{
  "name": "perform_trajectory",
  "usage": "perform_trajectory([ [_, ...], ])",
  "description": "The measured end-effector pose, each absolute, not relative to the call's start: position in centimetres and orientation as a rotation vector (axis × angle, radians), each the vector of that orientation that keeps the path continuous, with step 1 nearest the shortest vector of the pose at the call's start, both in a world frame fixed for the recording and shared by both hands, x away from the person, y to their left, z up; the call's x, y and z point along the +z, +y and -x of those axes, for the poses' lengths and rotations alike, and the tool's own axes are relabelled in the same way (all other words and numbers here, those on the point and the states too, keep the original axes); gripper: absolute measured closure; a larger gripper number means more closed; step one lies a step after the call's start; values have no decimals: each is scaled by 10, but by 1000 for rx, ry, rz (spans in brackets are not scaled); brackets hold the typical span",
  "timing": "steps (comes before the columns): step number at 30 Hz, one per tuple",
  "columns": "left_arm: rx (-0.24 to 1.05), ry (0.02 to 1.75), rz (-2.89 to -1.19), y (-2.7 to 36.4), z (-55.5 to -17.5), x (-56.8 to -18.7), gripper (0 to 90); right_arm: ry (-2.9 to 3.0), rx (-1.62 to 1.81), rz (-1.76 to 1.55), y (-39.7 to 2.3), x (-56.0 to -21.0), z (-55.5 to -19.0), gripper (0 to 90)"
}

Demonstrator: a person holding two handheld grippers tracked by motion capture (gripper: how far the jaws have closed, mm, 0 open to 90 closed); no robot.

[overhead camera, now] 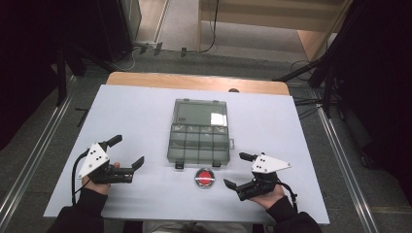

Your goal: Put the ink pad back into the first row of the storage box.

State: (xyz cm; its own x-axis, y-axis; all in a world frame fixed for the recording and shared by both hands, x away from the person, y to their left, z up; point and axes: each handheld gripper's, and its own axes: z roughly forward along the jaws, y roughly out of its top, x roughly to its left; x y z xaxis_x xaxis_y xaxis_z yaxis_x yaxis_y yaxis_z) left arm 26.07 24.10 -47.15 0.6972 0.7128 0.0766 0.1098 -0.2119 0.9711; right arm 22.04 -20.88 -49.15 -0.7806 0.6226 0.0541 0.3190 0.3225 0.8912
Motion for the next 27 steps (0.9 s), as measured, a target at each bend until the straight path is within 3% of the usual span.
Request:
perform_trajectory([
  [27,639,659,-1725,240,-261,-472,0,2492,1345,-722,-168,-499,-223,0],
])
